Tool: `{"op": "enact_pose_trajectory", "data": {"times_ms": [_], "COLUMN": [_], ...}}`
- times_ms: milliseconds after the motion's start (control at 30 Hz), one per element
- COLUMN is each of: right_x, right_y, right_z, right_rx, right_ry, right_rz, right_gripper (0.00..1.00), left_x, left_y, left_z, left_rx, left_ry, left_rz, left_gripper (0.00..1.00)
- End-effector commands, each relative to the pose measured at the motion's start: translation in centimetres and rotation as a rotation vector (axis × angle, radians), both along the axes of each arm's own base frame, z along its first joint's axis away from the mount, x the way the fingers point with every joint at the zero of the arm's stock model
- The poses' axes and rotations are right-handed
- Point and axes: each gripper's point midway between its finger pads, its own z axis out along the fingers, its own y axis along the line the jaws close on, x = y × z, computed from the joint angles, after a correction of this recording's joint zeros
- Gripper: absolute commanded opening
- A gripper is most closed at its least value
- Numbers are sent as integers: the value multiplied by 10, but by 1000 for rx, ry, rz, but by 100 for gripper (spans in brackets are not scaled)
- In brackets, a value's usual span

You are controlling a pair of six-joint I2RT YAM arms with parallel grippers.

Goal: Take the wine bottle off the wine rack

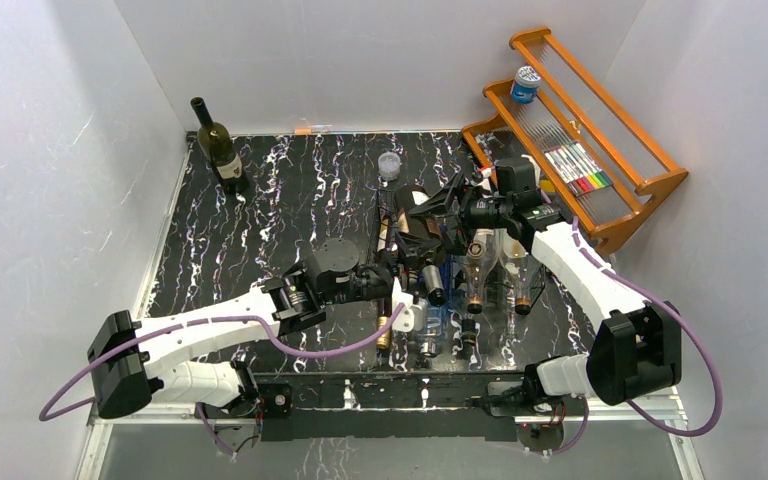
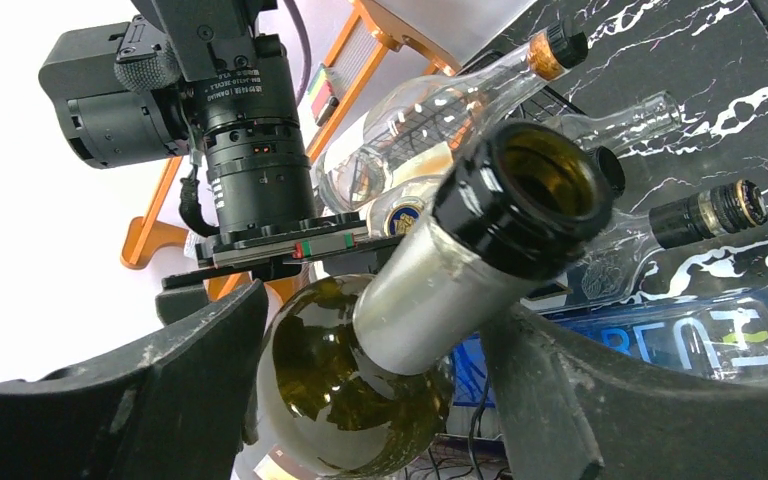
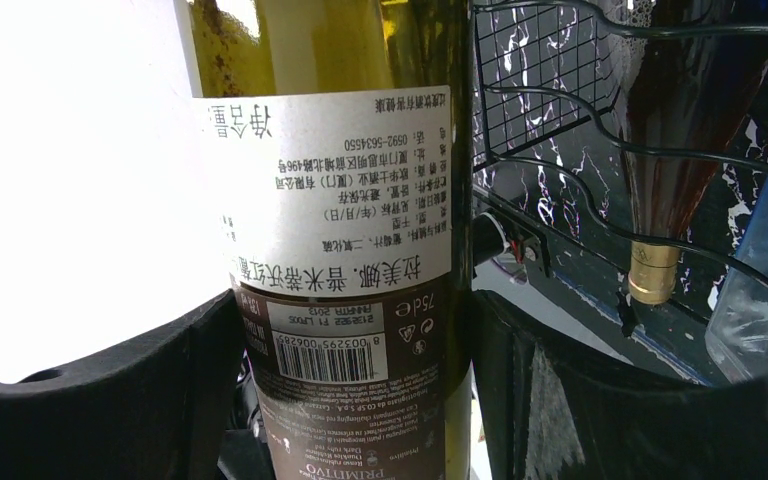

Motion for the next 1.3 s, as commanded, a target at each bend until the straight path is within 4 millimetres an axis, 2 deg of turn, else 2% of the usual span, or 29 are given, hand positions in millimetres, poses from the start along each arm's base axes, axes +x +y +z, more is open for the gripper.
{"op": "enact_pose_trajectory", "data": {"times_ms": [0,100,200,433,600,667,800,833,867,900,967,1100,1167,1267], "right_x": [-9,-8,-8,-8,-8,-8,-7,-6,-5,-4,-2,1,3,6], "right_y": [3,3,3,4,4,4,4,4,4,4,3,3,2,-2], "right_z": [39,39,38,37,36,37,40,39,39,40,39,38,36,31], "right_rx": [103,106,105,113,116,121,126,122,121,120,115,107,97,78], "right_ry": [-93,-91,-86,-68,-59,-59,-71,-73,-79,-90,-100,-118,-124,-120], "right_rz": [52,52,48,46,40,40,38,34,28,24,13,4,-3,-20], "right_gripper": [42,42,43,43,44,44,47,49,54,58,70,93,98,98], "left_x": [-8,-8,-10,-16,-21,-22,-21,-21,-22,-22,-23,-22,-21,-22], "left_y": [-6,-7,-8,-13,-15,-16,-15,-15,-15,-14,-13,-6,0,10], "left_z": [26,26,31,34,35,34,40,43,46,49,56,70,81,102], "left_rx": [-47,-49,-69,-68,-64,-59,-82,-92,-102,-110,-129,-168,-202,-276], "left_ry": [-38,-38,-42,-54,-57,-57,-61,-57,-53,-52,-50,-53,-47,-37], "left_rz": [-45,-47,-55,-81,-93,-96,-88,-87,-89,-89,-88,-65,-43,-22], "left_gripper": [70,59,55,64,65,58,33,27,18,14,1,0,0,0]}}
